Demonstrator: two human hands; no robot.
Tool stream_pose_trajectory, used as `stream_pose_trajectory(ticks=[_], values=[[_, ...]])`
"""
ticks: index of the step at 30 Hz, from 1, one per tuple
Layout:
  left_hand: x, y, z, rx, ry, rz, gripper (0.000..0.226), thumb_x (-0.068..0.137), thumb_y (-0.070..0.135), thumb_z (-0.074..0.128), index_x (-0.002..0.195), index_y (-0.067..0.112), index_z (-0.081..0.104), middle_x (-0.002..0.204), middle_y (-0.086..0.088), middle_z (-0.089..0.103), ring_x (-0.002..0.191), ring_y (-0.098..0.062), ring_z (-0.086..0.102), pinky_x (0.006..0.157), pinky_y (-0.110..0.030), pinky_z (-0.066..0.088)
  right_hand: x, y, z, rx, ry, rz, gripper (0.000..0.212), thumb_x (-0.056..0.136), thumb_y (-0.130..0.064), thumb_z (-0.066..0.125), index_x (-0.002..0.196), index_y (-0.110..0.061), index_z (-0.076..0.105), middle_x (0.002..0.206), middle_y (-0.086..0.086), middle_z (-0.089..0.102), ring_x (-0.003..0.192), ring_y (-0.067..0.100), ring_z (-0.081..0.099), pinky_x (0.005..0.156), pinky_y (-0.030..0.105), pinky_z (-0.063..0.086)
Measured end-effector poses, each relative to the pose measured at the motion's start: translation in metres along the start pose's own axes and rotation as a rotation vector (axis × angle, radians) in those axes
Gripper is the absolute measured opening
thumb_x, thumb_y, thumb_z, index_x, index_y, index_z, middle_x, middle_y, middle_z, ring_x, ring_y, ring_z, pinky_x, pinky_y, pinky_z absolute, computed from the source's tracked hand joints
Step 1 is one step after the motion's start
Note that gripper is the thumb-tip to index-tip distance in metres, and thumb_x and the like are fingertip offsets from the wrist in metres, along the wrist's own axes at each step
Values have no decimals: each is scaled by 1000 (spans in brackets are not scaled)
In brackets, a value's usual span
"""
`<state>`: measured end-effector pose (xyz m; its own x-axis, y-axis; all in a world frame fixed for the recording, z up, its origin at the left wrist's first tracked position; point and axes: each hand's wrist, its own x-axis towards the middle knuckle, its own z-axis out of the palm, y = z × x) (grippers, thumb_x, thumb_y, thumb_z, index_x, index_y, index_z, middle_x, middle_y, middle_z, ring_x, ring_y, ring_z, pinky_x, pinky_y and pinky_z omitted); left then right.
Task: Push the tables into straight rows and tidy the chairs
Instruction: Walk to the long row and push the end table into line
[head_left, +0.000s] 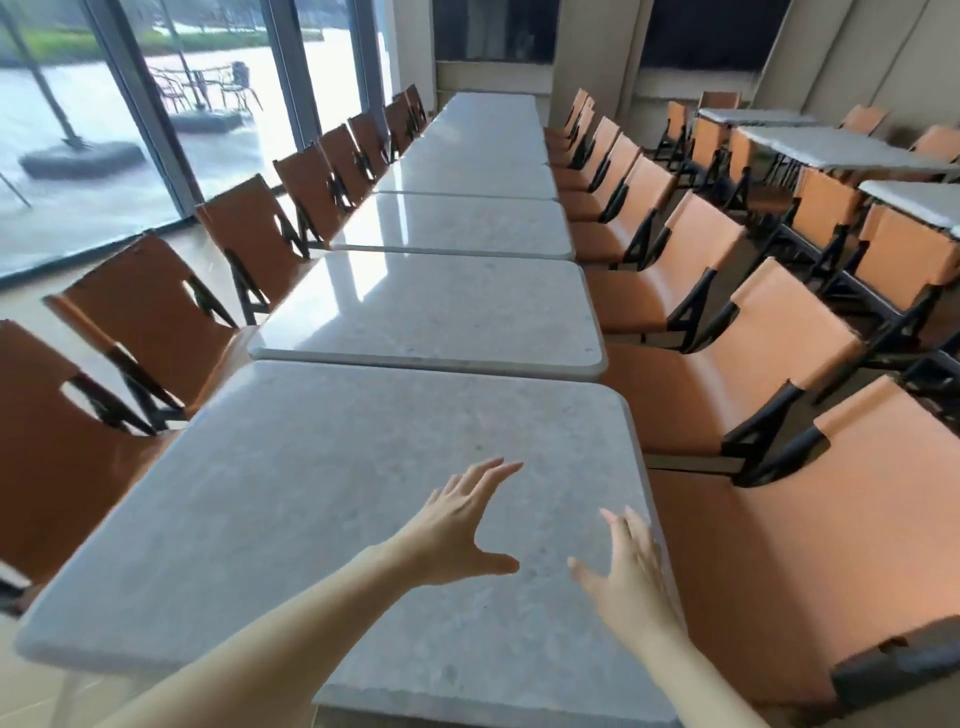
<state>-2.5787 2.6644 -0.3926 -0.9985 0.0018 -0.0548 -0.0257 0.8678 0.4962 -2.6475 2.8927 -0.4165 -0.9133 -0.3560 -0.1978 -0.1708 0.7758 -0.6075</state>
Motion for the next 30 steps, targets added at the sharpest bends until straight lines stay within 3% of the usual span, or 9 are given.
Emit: stream_pose_trajectory(ticks=[5,7,11,14,18,22,24,27,30], values=[[-5,-20,68,139,-173,-77,106,77,67,72,157,45,5,168,11,-9,155,-18,-1,126,-44,0,10,57,55,-231,-222,-37,90,90,-69,50,160,-30,9,166,2,-17,155,28,-4,123,48,8],[-16,-35,98,204,-272,-104,108,76,73,68,157,44,3,168,12,-15,156,-19,-14,124,-51,-11,4,76,82,-330,-268,-88,93,86,-77,44,160,-32,11,168,5,-15,155,28,-7,123,53,0],[-48,-72,138,268,-336,-115,119,71,80,64,159,39,-4,165,20,-21,149,-13,-33,119,-62,-17,-3,100,120,-424,-87,-198,88,75,-71,47,146,-20,52,157,17,39,146,32,33,113,59,20],[-58,-85,149,255,-246,-81,123,67,89,57,160,38,-5,163,24,-23,147,-6,-36,119,-61,-18,-2,104,125,-460,-10,-235,81,80,-67,44,146,-21,50,158,16,39,146,33,37,115,57,18],[-63,-90,159,331,-161,-23,128,63,95,52,161,36,-6,165,20,-21,150,-10,-31,120,-60,-17,-5,107,128,-443,56,-262,74,82,-62,43,145,-25,49,161,16,31,148,33,30,119,58,20],[-67,-91,164,333,-105,21,128,60,97,53,160,38,1,168,17,-14,152,-13,-26,119,-58,-19,-12,111,133,-414,139,-482,52,87,-43,45,129,-20,65,145,14,51,129,31,51,95,50,53],[-69,-89,166,322,-71,28,118,60,94,56,156,38,16,169,13,-5,155,-16,-20,121,-60,-15,-13,112,134,-399,171,-512,49,88,-42,43,122,-17,69,131,8,64,120,27,61,91,45,56],[-74,-86,171,305,-46,45,106,62,92,55,150,38,30,169,10,6,156,-20,-14,121,-65,-7,-19,115,136,-394,160,-488,58,89,-49,40,130,-17,64,134,6,64,129,25,58,104,42,49],[-81,-83,174,372,-73,42,109,66,92,52,155,41,17,169,9,-8,154,-22,-22,121,-64,-7,-31,115,139,-512,39,-469,82,88,-66,21,157,-22,28,164,3,26,154,19,18,126,40,12]])
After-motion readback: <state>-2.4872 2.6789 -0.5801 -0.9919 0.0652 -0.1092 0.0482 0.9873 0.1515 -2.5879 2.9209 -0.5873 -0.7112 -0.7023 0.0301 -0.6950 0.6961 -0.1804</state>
